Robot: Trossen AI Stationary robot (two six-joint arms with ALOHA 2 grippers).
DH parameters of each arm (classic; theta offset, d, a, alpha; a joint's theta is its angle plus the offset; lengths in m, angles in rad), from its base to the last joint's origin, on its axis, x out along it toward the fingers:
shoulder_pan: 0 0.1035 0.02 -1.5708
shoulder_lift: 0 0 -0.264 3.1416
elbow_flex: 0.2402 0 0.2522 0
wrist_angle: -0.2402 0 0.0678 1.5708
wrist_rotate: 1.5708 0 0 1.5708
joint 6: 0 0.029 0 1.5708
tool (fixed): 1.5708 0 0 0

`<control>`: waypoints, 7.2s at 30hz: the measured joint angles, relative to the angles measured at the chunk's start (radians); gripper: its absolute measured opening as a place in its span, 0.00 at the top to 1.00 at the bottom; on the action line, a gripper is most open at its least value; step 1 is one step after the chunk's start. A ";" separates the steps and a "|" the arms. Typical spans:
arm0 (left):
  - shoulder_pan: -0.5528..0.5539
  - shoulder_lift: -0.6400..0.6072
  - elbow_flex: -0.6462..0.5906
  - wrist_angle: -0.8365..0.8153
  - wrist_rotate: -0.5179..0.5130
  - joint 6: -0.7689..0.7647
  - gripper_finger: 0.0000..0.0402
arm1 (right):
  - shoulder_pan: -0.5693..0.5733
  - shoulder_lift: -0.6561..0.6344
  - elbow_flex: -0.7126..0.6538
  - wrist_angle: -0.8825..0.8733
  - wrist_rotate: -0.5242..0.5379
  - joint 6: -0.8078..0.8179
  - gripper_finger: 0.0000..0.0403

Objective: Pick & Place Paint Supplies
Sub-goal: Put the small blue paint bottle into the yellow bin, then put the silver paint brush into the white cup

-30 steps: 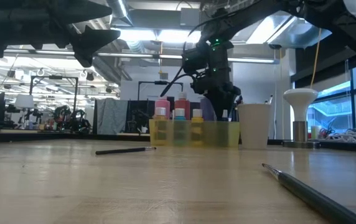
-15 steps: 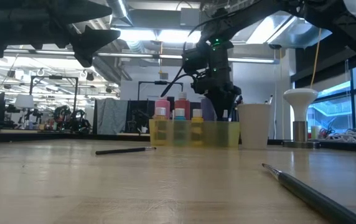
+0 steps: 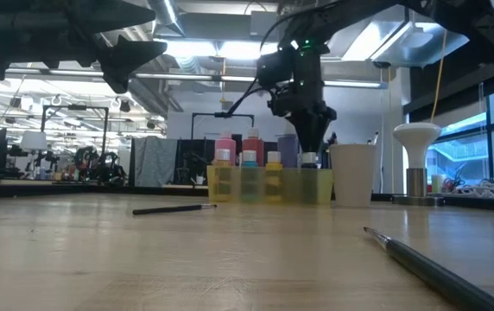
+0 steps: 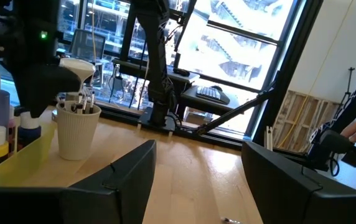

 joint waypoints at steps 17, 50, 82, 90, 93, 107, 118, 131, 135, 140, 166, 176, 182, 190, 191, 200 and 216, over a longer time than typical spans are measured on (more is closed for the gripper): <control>0.000 0.000 0.000 0.000 0.000 0.000 0.42 | 0.079 -0.157 0.103 -0.141 0.000 0.092 0.48; 0.000 0.000 0.000 0.001 0.001 -0.111 0.42 | 0.942 -0.286 -0.017 0.086 0.133 0.217 0.48; 0.130 0.127 0.782 -1.514 -0.114 -0.297 0.42 | 1.126 -0.285 -0.249 -0.218 0.829 0.766 0.48; 0.301 0.343 0.945 -1.687 0.074 -0.387 0.42 | 1.126 -0.285 -0.266 -0.218 0.833 0.784 0.48; 0.354 0.437 0.962 -1.691 0.210 -0.385 0.42 | 1.126 -0.285 -0.274 -0.218 0.838 0.784 0.48; 0.420 0.772 1.071 -1.646 0.356 -0.301 0.42 | 1.126 -0.285 -0.288 -0.218 0.838 0.810 0.48; 0.425 0.813 1.075 -1.652 0.355 -0.310 0.42 | 1.126 -0.285 -0.288 -0.218 0.838 0.810 0.48; 0.406 0.872 1.081 -1.629 0.332 -0.321 0.42 | 1.126 -0.285 -0.302 -0.207 0.837 0.814 0.48; 0.406 0.874 1.080 -1.631 0.333 -0.325 0.42 | 1.125 -0.285 -0.323 -0.207 0.835 0.819 0.48; 0.384 0.878 1.080 -1.660 0.274 -0.332 0.43 | 1.123 -0.285 -0.349 -0.206 0.835 0.825 0.48; 0.373 0.920 1.103 -1.708 0.258 -0.364 0.51 | 1.109 -0.285 -0.364 -0.203 0.835 0.836 0.48; 0.382 0.927 1.120 -1.737 0.273 -0.385 0.51 | 1.109 -0.285 -0.364 -0.203 0.836 0.836 0.48; 0.382 0.936 1.176 -1.830 0.286 -0.364 0.51 | 1.109 -0.285 -0.364 -0.203 0.837 0.836 0.48; 0.391 0.951 1.192 -1.828 0.273 -0.354 0.51 | 1.099 -0.285 -0.364 -0.200 0.838 0.836 0.48; 0.393 0.961 1.196 -1.827 0.279 -0.355 0.51 | 1.098 -0.285 -0.364 -0.199 0.838 0.836 0.48; 0.386 1.046 1.295 -1.906 0.272 -0.348 0.51 | 1.094 -0.285 -0.364 -0.194 0.837 0.836 0.48; 0.378 1.060 1.346 -1.938 0.254 -0.340 0.51 | 1.094 -0.285 -0.364 -0.192 0.811 0.835 0.48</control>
